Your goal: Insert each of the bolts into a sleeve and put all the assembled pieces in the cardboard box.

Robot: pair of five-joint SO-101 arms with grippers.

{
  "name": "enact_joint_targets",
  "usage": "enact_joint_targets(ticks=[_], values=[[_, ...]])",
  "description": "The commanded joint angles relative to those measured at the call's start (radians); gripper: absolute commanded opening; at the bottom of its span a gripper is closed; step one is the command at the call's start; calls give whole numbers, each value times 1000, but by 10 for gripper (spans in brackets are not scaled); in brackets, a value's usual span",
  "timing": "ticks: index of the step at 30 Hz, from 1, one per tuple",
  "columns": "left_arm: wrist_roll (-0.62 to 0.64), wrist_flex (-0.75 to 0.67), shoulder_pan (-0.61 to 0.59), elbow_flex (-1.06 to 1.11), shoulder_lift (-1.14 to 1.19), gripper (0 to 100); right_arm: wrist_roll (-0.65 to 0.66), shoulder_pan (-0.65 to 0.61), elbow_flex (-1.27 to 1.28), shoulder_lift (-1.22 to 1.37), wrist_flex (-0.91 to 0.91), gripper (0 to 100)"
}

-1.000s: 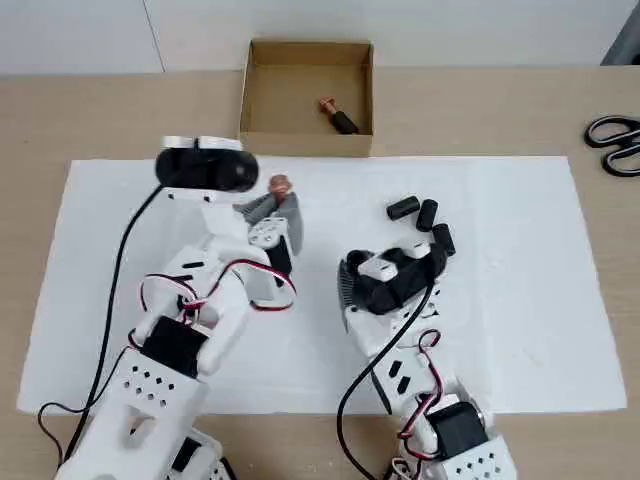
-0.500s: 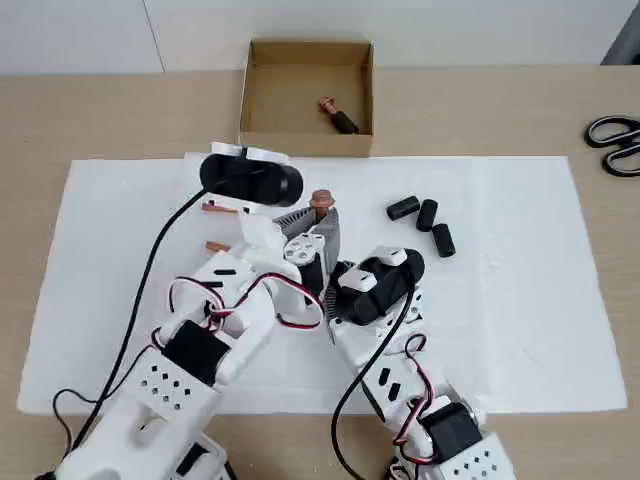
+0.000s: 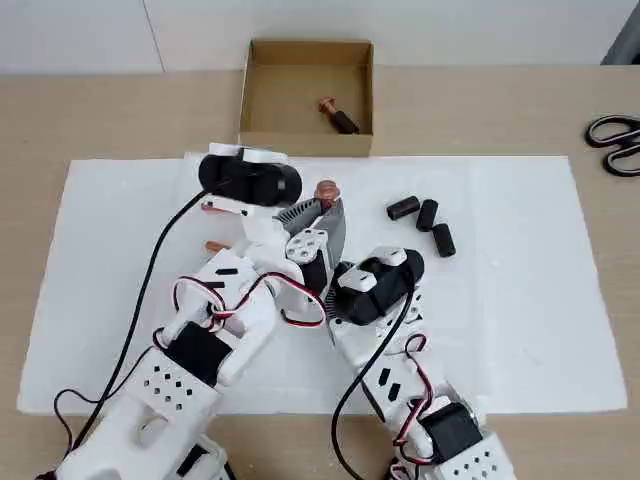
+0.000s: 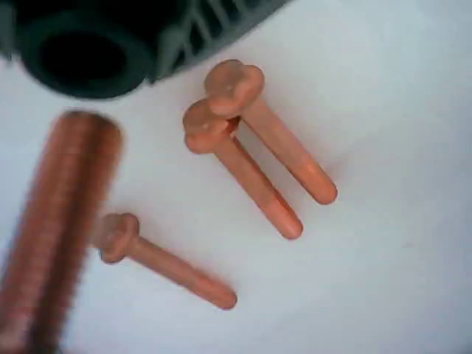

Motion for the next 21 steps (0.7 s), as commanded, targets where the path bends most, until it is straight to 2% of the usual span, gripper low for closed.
enact_joint_targets(ticks=[1,10,21], values=[[3,-64,3,15,-8,6,-9,-7,-6,-19,-24,4],[0,-158,46,131,-9,6,-9,-5,-6,-19,-24,4],[0,-153,55,168,-11,6,-9,-1,-6,-19,-24,4]])
